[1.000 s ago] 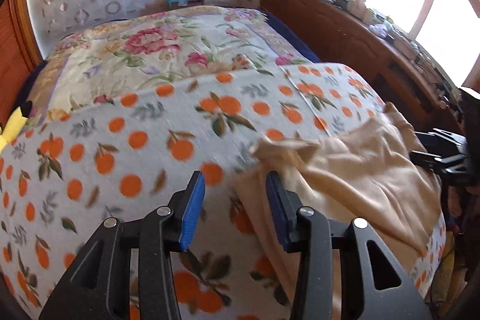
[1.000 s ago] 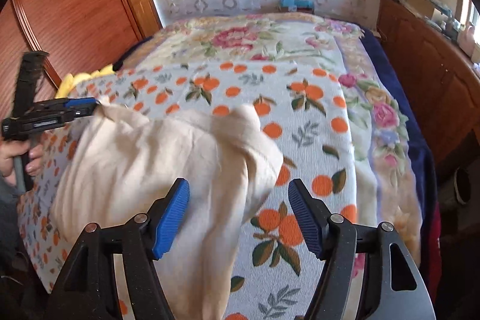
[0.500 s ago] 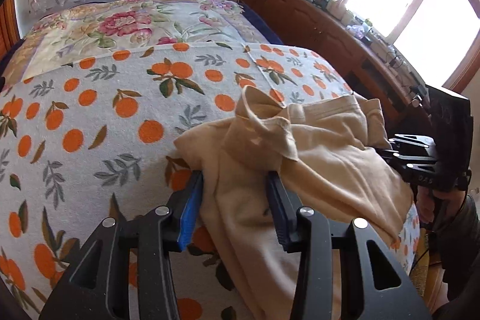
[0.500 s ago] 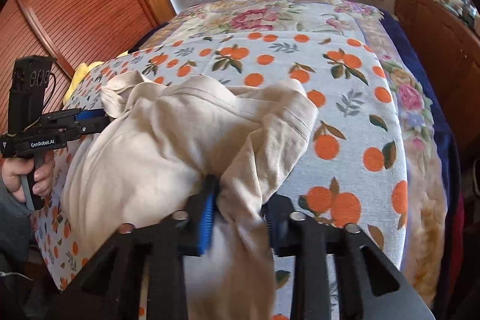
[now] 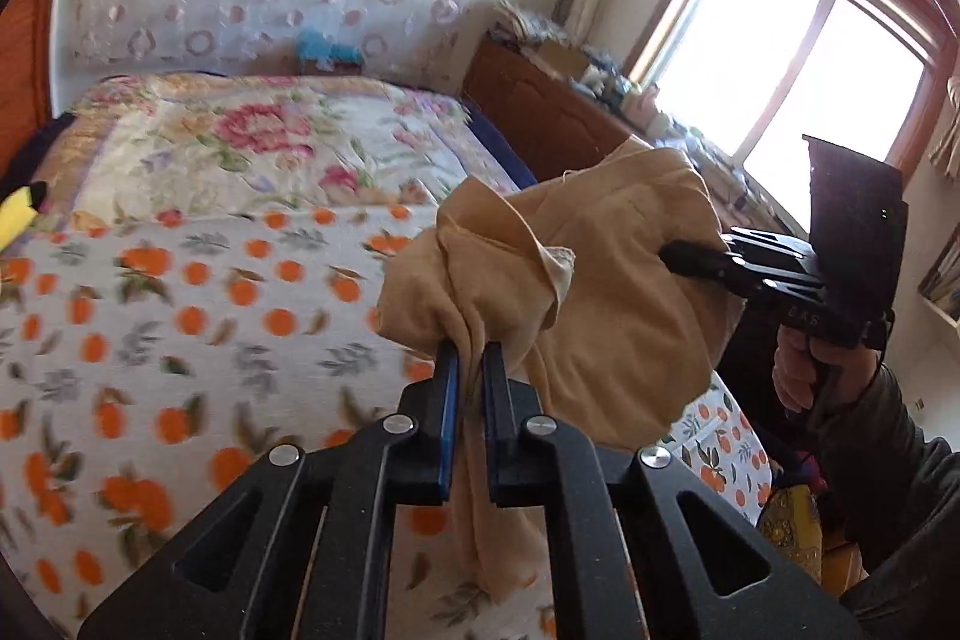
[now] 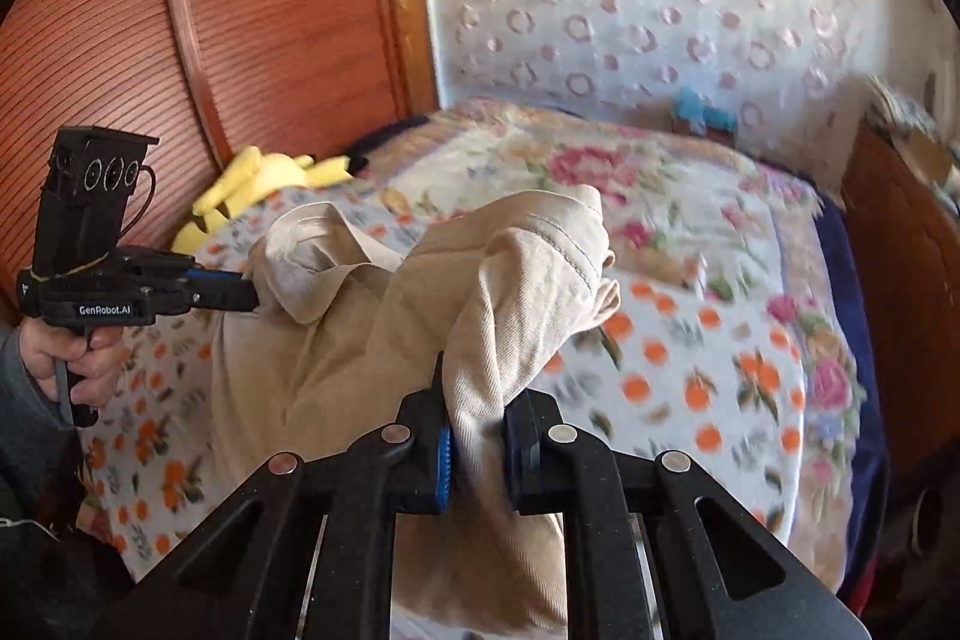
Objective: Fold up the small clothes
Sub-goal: 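Grasp the folded shirt with both grippers and carry it toward the yellow plush toy, then set the folded shirt beside the yellow plush toy and open both grippers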
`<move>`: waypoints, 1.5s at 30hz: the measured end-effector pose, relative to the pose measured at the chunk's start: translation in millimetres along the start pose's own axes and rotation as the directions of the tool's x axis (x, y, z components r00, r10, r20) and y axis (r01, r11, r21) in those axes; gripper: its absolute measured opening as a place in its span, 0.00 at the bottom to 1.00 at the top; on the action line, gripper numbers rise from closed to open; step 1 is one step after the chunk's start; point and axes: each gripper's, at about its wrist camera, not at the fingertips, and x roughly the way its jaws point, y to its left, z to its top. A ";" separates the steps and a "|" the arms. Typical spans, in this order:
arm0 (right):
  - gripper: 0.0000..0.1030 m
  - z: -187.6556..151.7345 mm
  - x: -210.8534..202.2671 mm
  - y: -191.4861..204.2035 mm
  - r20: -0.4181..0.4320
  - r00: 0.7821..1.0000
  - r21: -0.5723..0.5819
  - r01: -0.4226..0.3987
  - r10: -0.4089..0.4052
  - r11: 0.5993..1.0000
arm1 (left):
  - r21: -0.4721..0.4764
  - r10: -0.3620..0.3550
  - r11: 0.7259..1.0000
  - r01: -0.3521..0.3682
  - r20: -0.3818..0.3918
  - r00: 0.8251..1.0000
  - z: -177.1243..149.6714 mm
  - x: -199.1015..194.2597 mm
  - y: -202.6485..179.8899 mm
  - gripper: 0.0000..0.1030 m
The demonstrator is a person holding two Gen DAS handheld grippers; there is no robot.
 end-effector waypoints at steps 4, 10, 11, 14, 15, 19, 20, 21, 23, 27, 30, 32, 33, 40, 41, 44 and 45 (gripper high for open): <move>0.13 45.9 20.1 26.9 0.039 0.998 -0.083 -0.053 0.056 0.995 | -0.054 0.076 0.996 -0.071 0.090 0.993 -7.0 -49.3 36.1 0.08; 0.12 119.8 99.6 77.1 0.023 0.988 -0.228 -0.145 0.154 0.963 | -0.172 0.196 0.970 -0.170 0.150 0.969 -26.6 -97.1 100.0 0.08; 0.12 130.5 116.2 83.4 0.014 0.985 -0.245 -0.161 0.169 0.956 | -0.190 0.211 0.965 -0.181 0.156 0.965 -29.0 -101.4 108.9 0.08; 0.12 166.5 164.7 106.3 -0.037 0.975 -0.285 -0.219 0.218 0.933 | -0.245 0.265 0.944 -0.220 0.166 0.950 -39.2 -113.5 135.3 0.08; 0.12 177.7 181.8 110.0 -0.055 0.971 -0.295 -0.237 0.231 0.926 | -0.259 0.281 0.937 -0.234 0.163 0.946 -42.2 -114.0 142.1 0.08; 0.12 210.2 262.8 123.8 -0.136 0.957 -0.326 -0.288 0.257 0.900 | -0.308 0.327 0.910 -0.276 0.127 0.936 -57.7 -110.7 168.7 0.08; 0.12 216.7 283.4 128.6 -0.156 0.957 -0.337 -0.285 0.245 0.897 | -0.320 0.338 0.903 -0.287 0.117 0.934 -63.4 -108.9 174.6 0.08; 0.12 219.3 299.9 133.7 -0.173 0.955 -0.342 -0.289 0.242 0.894 | -0.328 0.343 0.899 -0.291 0.112 0.933 -65.1 -111.4 182.0 0.08; 0.12 222.8 333.4 142.7 -0.198 0.954 -0.358 -0.285 0.226 0.889 | -0.338 0.352 0.892 -0.300 0.104 0.930 -70.2 -109.4 189.2 0.08; 0.13 227.2 388.3 161.1 -0.229 0.949 -0.367 -0.292 0.218 0.883 | -0.355 0.369 0.879 -0.317 0.088 0.925 -81.4 -107.5 195.8 0.08; 0.16 225.9 411.8 165.3 -0.213 0.958 -0.365 -0.260 0.192 0.894 | -0.364 0.392 0.866 -0.342 0.070 0.917 -89.2 -103.1 199.6 0.08; 0.24 228.6 421.9 168.2 -0.186 0.970 -0.341 -0.216 0.160 0.915 | -0.369 0.396 0.862 -0.348 0.060 0.916 -92.6 -101.7 202.4 0.08; 0.26 229.5 421.2 167.4 -0.158 0.978 -0.332 -0.185 0.139 0.925 | -0.369 0.400 0.860 -0.353 0.059 0.915 -93.3 -101.3 203.8 0.08; 0.28 204.6 382.0 120.8 -0.043 0.983 -0.253 -0.185 0.180 0.950 | -0.340 0.442 0.849 -0.404 0.038 0.896 -91.9 -105.2 199.7 0.11; 0.28 195.9 378.6 117.0 -0.054 0.980 -0.245 -0.196 0.189 0.949 | -0.336 0.453 0.845 -0.417 0.033 0.891 -92.0 -106.0 199.1 0.17; 0.28 183.0 388.3 107.1 -0.101 0.981 -0.226 -0.183 0.163 0.957 | -0.329 0.472 0.838 -0.436 0.035 0.881 -93.4 -111.6 196.7 0.28; 0.28 185.1 395.5 101.8 -0.115 0.982 -0.224 -0.175 0.152 0.959 | -0.328 0.474 0.838 -0.437 0.041 0.879 -94.2 -115.3 194.0 0.35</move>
